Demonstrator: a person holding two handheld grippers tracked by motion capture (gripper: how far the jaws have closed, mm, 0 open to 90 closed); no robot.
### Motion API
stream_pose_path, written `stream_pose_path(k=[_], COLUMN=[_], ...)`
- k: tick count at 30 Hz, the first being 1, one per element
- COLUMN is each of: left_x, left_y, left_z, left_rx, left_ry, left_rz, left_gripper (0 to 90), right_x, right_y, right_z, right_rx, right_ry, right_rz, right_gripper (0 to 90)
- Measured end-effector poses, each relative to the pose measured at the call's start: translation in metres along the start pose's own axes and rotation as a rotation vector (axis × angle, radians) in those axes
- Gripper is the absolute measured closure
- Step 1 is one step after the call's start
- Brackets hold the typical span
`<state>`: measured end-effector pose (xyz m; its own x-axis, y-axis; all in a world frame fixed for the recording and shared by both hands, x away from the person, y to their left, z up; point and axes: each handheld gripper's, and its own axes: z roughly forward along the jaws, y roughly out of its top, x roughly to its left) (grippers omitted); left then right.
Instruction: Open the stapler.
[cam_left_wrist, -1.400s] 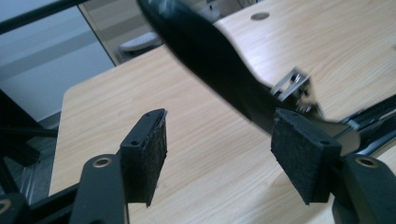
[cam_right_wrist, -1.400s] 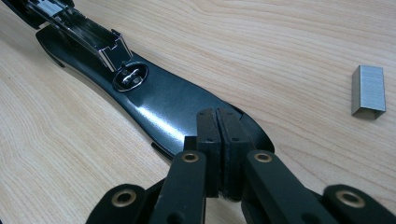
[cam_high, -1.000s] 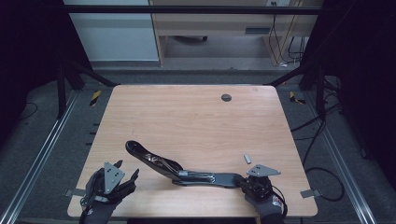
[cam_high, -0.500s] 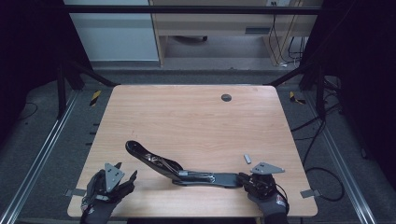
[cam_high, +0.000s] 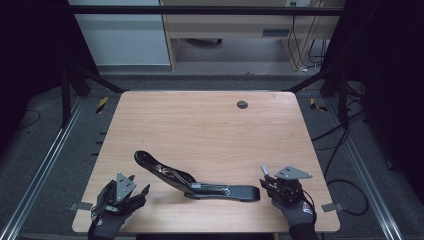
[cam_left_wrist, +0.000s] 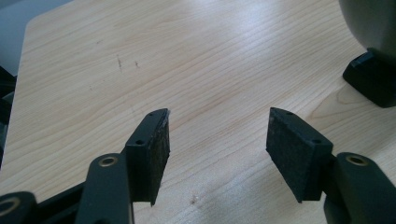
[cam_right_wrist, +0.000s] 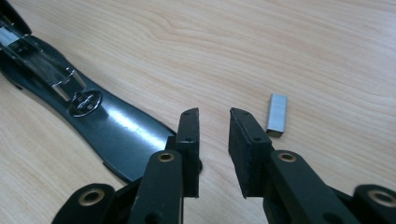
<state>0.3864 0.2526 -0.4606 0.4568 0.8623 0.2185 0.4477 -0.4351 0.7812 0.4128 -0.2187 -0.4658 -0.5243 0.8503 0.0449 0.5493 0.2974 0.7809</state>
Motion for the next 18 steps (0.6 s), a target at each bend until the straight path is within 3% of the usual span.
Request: stream_pose_path(k=[6, 9, 15, 18], left_x=[0.001, 0.003, 0.005, 0.005], left_y=[-0.002, -0.002, -0.002, -0.002], left_z=[0.005, 0.006, 0.006, 0.006], left_rx=[0.026, 0.028, 0.026, 0.027], left_ry=[-0.005, -0.003, 0.003, 0.005], left_rz=[-0.002, -0.010, -0.013, -0.013], left_gripper=[39.2, 39.1, 39.1, 39.1], right_x=[-0.005, -0.009, -0.014, -0.018], right_y=[0.016, 0.025, 0.030, 0.033], right_z=[0.003, 0.008, 0.012, 0.014], right_rx=[0.016, 0.026, 0.057, 0.069], right_ry=[-0.061, -0.092, -0.103, -0.117], right_rz=[-0.001, -0.043, -0.031, -0.049], right_gripper=[69.3, 68.5, 68.7, 68.6])
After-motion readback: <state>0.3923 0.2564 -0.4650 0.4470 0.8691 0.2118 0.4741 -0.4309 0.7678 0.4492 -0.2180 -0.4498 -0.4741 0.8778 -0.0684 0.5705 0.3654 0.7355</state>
